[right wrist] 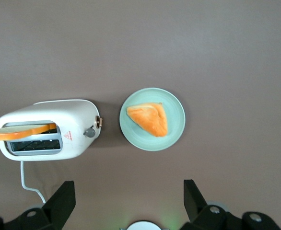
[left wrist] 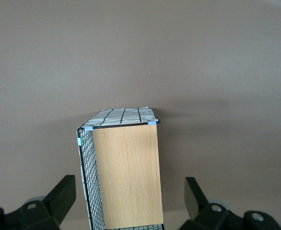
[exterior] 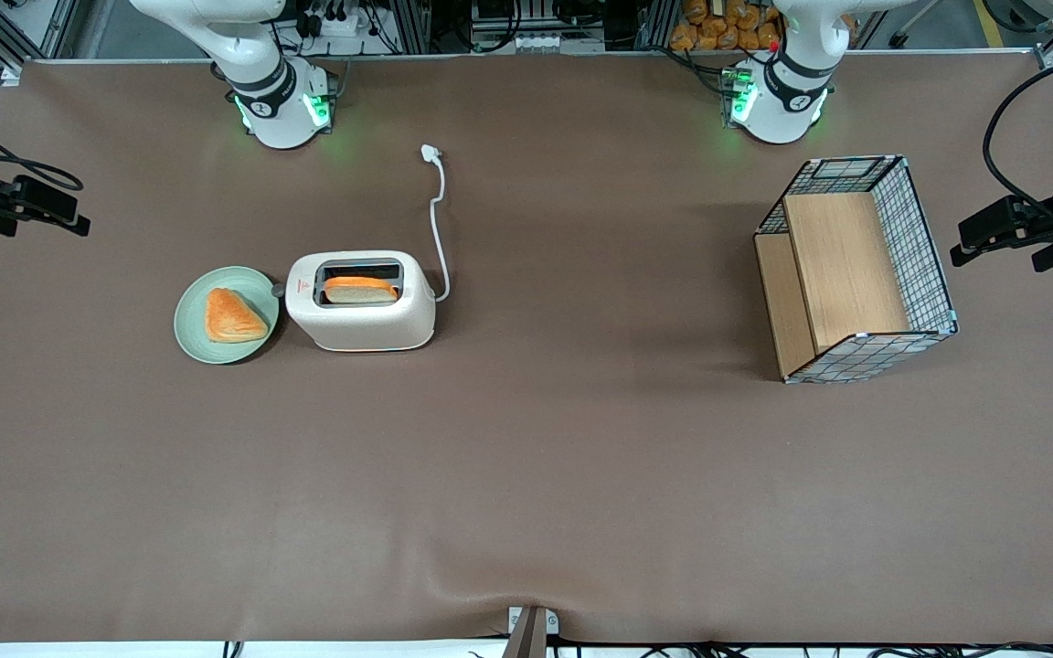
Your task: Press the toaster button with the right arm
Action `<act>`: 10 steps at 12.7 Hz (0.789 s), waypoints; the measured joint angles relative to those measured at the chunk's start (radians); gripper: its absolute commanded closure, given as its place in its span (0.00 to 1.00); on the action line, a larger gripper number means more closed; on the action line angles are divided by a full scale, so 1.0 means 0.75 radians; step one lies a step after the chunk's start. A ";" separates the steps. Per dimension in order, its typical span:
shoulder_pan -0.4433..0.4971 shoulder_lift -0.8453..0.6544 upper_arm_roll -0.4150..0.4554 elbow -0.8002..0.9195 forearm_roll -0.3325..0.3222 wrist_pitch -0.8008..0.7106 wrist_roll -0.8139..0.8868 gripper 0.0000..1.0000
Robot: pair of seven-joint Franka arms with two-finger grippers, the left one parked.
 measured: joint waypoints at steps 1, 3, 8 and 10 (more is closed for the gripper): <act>0.000 0.000 0.001 0.001 -0.008 -0.008 0.006 0.00; 0.000 0.000 0.002 0.003 -0.011 -0.015 0.043 0.00; 0.000 0.000 0.042 0.059 -0.011 -0.059 0.136 0.00; 0.000 0.000 0.047 0.090 -0.012 -0.073 0.137 0.00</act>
